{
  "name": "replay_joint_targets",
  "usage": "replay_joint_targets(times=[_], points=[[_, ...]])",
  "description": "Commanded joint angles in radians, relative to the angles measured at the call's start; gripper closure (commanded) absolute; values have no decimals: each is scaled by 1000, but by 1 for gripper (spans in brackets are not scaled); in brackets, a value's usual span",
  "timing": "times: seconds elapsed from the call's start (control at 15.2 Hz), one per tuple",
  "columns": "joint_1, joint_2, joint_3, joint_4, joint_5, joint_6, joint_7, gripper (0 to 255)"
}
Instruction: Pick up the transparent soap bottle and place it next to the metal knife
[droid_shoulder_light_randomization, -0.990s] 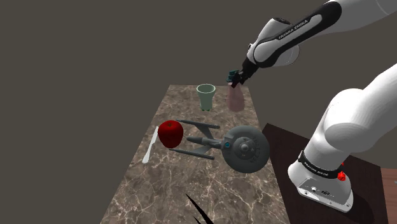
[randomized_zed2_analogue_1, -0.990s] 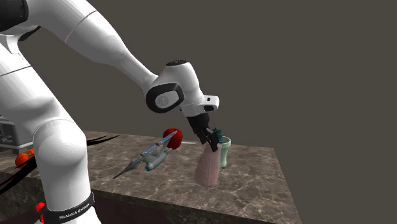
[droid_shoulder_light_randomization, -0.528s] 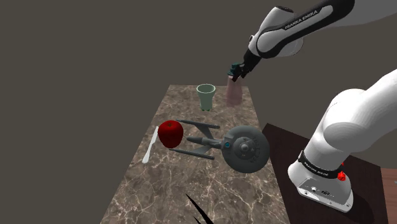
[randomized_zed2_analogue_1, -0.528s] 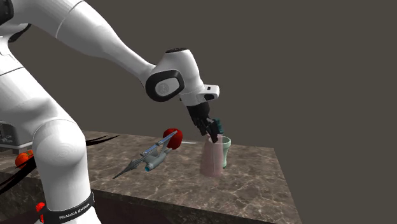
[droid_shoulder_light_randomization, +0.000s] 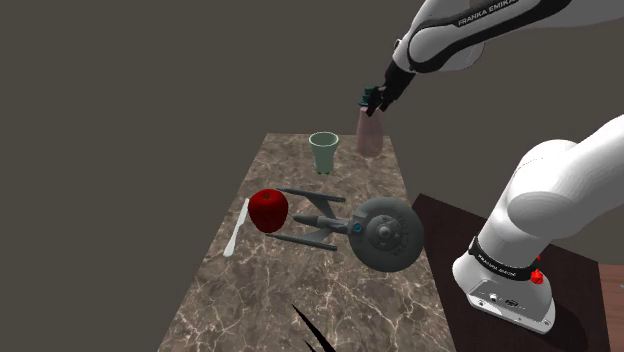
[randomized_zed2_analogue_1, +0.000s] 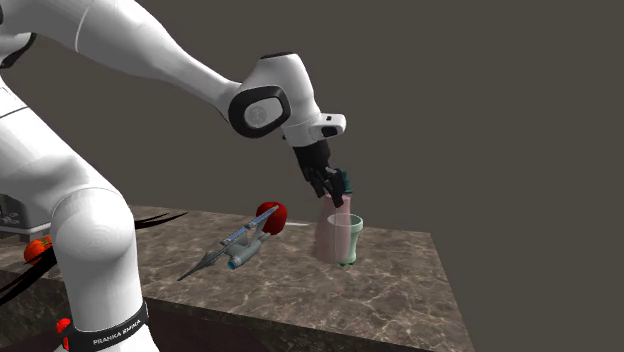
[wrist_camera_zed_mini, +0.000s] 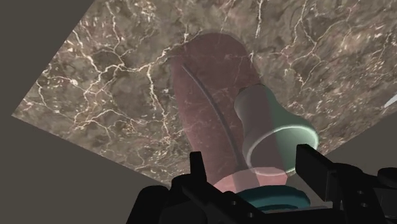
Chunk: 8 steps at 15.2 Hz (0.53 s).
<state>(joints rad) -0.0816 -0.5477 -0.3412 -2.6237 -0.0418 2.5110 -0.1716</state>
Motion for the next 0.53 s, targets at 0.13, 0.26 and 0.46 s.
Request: replay_joint_targets(times=[0.13, 0.26, 0.46], points=[[-6, -28, 13, 36, -5, -64, 11, 255], [-7, -37, 19, 57, -6, -93, 15, 255], [-8, -48, 26, 89, -6, -137, 21, 255]])
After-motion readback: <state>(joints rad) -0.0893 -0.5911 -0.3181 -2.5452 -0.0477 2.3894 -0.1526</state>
